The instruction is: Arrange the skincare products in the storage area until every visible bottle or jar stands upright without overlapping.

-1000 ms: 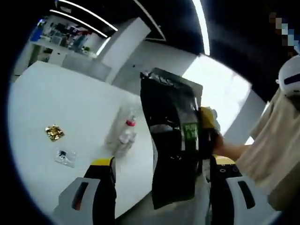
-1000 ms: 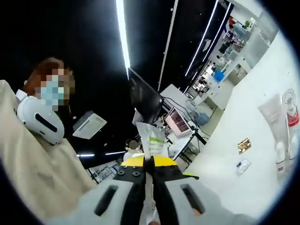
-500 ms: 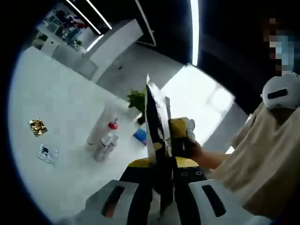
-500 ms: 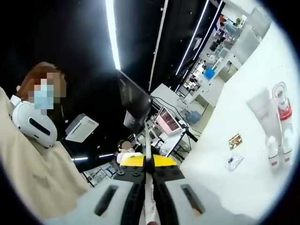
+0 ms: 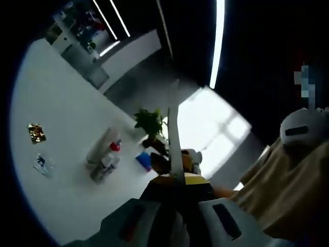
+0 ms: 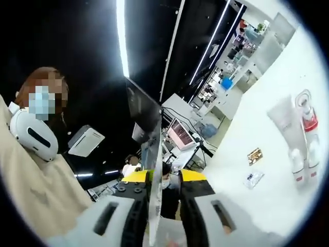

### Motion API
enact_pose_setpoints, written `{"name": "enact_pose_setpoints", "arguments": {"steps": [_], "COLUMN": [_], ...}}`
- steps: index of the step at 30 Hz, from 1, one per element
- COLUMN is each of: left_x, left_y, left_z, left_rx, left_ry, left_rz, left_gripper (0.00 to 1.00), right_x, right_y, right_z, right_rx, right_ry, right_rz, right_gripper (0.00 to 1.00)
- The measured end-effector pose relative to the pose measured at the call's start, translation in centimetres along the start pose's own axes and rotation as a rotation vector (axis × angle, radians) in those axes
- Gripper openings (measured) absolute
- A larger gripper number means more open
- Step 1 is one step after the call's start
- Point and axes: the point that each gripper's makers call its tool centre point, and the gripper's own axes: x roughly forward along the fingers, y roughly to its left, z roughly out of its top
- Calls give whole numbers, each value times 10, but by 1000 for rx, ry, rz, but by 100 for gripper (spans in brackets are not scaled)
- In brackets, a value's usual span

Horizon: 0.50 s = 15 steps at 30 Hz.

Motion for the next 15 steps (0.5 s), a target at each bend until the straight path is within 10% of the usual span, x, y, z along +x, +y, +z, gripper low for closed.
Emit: {"name": "enact_pose_setpoints", "arguments": {"steps": [15], "left_x": [-7], "left_y": [12], "left_z": [3], "left_rx": [-29], "left_ry": [-7], "left_rz": [80], "left_gripper": [0], "right_x": [7], "right_y": [4], "right_z": [-24], "right_rx": [53], "right_ry": [-11], "right_rz": [3], "right_gripper": [12]}}
